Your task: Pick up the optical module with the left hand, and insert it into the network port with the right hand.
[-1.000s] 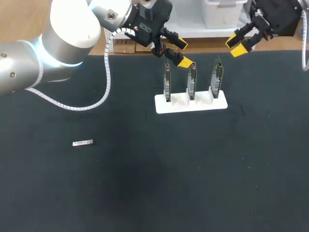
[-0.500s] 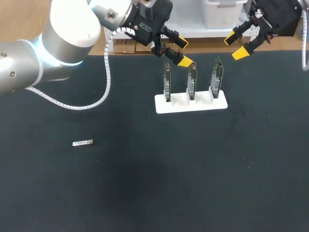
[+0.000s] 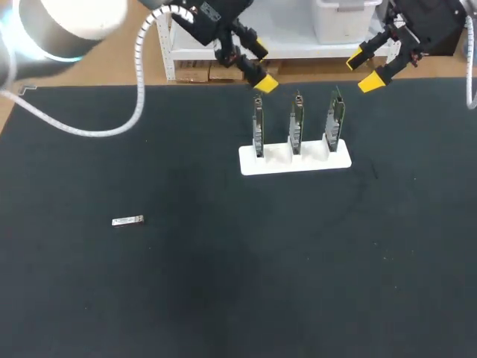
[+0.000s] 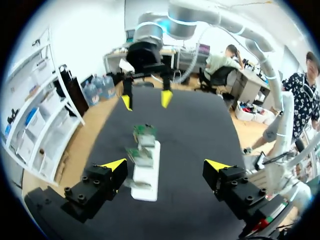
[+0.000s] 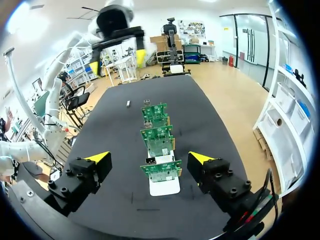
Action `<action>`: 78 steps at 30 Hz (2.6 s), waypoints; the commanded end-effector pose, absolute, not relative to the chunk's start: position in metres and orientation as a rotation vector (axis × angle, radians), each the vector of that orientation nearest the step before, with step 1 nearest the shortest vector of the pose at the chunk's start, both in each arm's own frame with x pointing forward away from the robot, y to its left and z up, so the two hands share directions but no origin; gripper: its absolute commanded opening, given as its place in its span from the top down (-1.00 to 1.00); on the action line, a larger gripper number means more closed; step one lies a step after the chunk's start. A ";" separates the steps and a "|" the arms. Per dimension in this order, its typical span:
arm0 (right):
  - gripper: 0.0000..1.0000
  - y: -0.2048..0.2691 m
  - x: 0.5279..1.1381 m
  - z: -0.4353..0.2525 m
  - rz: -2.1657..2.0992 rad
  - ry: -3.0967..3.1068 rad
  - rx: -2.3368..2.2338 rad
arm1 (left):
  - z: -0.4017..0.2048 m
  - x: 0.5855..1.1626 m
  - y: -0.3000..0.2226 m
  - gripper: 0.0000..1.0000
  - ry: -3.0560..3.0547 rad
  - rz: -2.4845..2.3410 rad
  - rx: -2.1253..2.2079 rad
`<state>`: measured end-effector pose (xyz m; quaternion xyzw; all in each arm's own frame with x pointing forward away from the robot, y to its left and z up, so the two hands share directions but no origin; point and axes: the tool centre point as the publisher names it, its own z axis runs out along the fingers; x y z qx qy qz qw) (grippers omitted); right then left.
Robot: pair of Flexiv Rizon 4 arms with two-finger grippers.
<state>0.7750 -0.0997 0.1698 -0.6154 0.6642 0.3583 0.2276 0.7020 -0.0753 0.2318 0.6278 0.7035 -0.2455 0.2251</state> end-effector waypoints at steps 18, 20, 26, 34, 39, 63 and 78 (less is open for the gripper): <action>-1.00 -0.100 0.772 0.170 0.981 1.829 -1.692 | 0.229 0.557 -0.004 -1.00 2.319 -0.624 1.729; -1.00 -0.100 0.772 0.170 0.981 1.829 -1.692 | 0.227 0.550 0.002 -1.00 2.362 -0.632 1.716; -1.00 -0.100 0.772 0.170 0.981 1.829 -1.692 | 0.223 0.548 0.012 -1.00 2.371 -0.634 1.682; -1.00 -0.100 0.772 0.170 0.981 1.829 -1.692 | 0.223 0.554 0.010 -1.00 2.333 -0.620 1.673; -1.00 -0.100 0.772 0.170 0.981 1.829 -1.692 | 0.223 0.554 0.010 -1.00 2.333 -0.620 1.673; -1.00 -0.100 0.772 0.170 0.981 1.829 -1.692 | 0.189 0.520 0.062 -1.00 2.449 -0.043 1.959; -1.00 -0.100 0.772 0.170 0.981 1.829 -1.692 | 0.174 0.488 0.139 -1.00 2.635 -0.034 1.722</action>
